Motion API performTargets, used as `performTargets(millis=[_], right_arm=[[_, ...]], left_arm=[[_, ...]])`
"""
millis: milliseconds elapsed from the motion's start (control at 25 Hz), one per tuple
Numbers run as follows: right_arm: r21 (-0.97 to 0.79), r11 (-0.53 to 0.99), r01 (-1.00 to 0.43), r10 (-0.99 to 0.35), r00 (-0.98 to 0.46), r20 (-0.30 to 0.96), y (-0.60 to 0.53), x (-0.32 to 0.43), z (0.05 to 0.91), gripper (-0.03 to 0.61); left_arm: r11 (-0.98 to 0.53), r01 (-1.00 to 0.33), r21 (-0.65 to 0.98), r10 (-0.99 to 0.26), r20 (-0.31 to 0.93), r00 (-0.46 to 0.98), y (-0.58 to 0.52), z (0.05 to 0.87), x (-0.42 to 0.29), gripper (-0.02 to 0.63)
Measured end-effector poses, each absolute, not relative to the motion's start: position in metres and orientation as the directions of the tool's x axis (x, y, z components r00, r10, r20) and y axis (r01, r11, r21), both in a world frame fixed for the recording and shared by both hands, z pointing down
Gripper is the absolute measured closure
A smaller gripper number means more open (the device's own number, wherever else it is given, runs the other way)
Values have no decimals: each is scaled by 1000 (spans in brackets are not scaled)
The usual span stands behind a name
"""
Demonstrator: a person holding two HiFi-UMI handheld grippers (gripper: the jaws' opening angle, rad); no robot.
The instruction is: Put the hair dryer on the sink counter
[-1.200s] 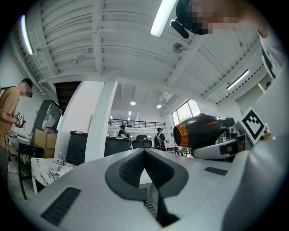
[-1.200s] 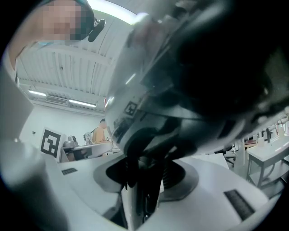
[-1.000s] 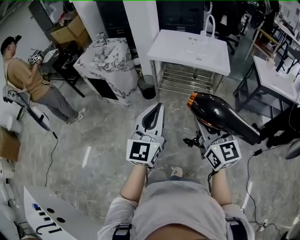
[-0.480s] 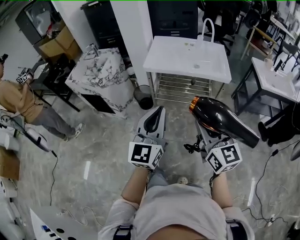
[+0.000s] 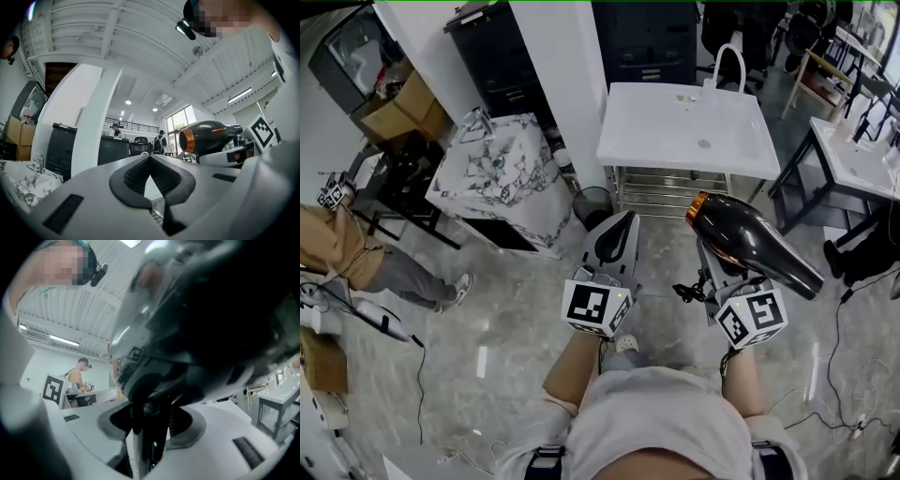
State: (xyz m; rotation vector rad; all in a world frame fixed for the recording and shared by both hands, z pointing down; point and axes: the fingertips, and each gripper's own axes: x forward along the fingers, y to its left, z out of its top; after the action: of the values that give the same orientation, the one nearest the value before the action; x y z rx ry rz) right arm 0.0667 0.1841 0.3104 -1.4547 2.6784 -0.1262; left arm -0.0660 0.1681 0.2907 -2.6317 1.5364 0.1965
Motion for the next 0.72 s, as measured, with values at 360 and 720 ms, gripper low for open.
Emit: performTargets(millis=[360, 720], right_arm=[[-125, 500, -857, -866, -496, -67, 145, 17, 303, 402], [-123, 474, -872, -881, -469, -68, 103, 17, 309, 402]], left_arm=[[-557, -830, -33, -818, -156, 554, 120, 289, -110, 600], [-594, -804, -15, -792, -162, 588, 75, 298, -105, 601]])
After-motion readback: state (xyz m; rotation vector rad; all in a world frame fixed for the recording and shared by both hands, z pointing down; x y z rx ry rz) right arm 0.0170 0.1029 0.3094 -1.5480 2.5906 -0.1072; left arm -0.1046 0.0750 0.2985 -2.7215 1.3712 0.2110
